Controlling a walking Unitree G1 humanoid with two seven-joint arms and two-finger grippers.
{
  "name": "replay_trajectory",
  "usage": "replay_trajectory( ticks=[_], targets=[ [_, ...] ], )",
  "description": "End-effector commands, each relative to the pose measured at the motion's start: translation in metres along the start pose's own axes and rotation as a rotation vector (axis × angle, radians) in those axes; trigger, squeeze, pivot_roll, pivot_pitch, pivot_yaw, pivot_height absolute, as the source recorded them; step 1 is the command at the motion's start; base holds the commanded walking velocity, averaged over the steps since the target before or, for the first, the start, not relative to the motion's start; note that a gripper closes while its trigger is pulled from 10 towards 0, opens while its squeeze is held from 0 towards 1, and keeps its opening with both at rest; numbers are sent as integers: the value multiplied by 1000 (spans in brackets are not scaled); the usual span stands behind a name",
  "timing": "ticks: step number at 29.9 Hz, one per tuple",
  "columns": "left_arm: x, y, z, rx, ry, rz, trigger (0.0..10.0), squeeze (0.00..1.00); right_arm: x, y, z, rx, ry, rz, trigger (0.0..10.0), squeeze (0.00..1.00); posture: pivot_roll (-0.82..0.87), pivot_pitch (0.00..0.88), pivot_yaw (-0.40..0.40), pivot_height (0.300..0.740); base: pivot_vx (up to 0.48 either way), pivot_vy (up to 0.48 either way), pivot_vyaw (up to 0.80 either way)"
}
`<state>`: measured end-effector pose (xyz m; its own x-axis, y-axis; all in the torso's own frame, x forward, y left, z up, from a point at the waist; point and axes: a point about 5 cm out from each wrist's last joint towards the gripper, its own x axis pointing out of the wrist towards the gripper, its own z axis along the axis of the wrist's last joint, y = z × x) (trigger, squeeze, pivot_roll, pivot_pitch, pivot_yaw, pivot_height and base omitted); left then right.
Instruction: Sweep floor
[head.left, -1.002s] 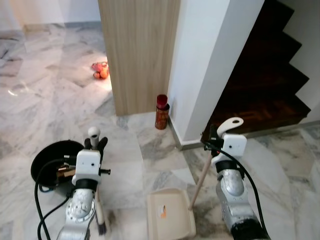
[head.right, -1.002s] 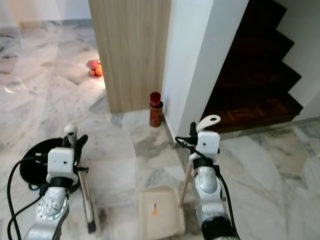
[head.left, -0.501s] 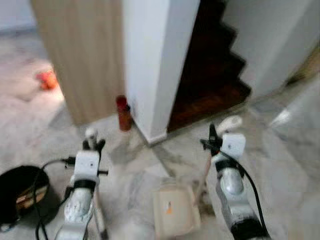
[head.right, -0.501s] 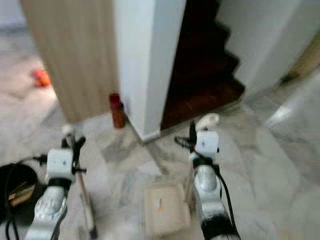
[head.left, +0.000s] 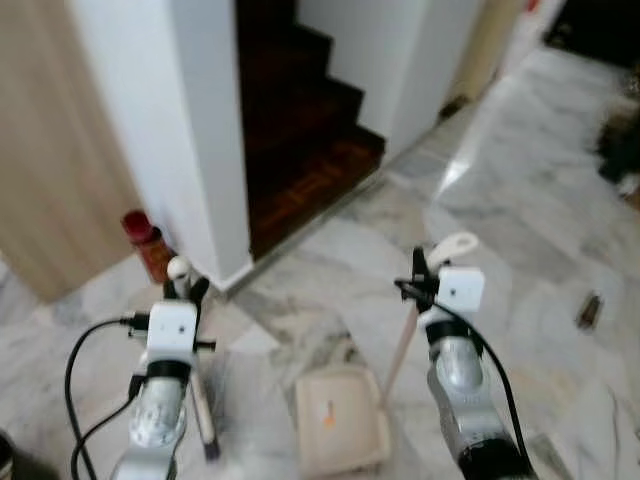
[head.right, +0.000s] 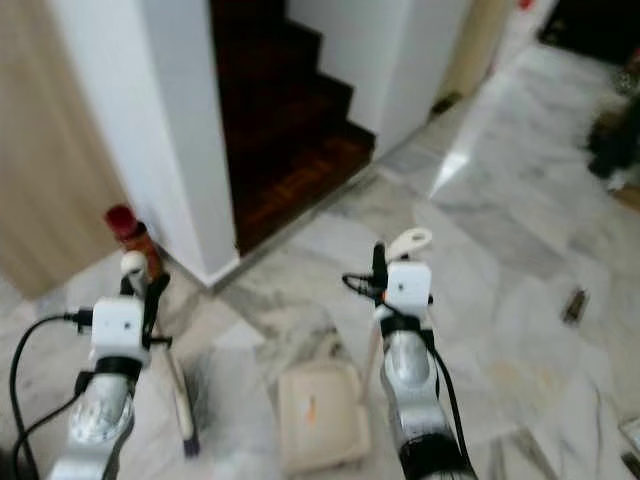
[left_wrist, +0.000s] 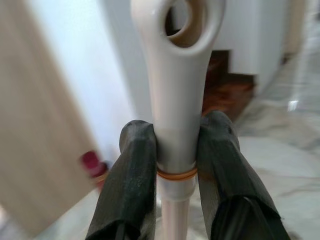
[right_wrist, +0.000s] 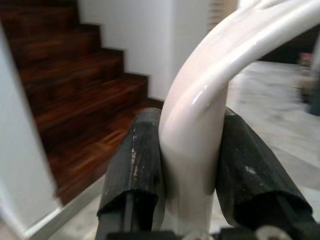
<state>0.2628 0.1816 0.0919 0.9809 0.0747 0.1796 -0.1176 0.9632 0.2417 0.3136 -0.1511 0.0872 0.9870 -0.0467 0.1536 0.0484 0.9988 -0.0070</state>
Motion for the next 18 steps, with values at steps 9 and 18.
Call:
replay_trajectory(
  ticks=[9,18],
  targets=[
    [4,3,10,3,-58,1,10000,0,4,-1,8,-14,-42,9,10000,0,111,76,-58,740,0,0,-800],
    [7,3,11,-98,-34,4,10000,0,4,-1,9,-13,-46,13,10000,0,102,81,-61,740,0,0,-800]
  ],
)
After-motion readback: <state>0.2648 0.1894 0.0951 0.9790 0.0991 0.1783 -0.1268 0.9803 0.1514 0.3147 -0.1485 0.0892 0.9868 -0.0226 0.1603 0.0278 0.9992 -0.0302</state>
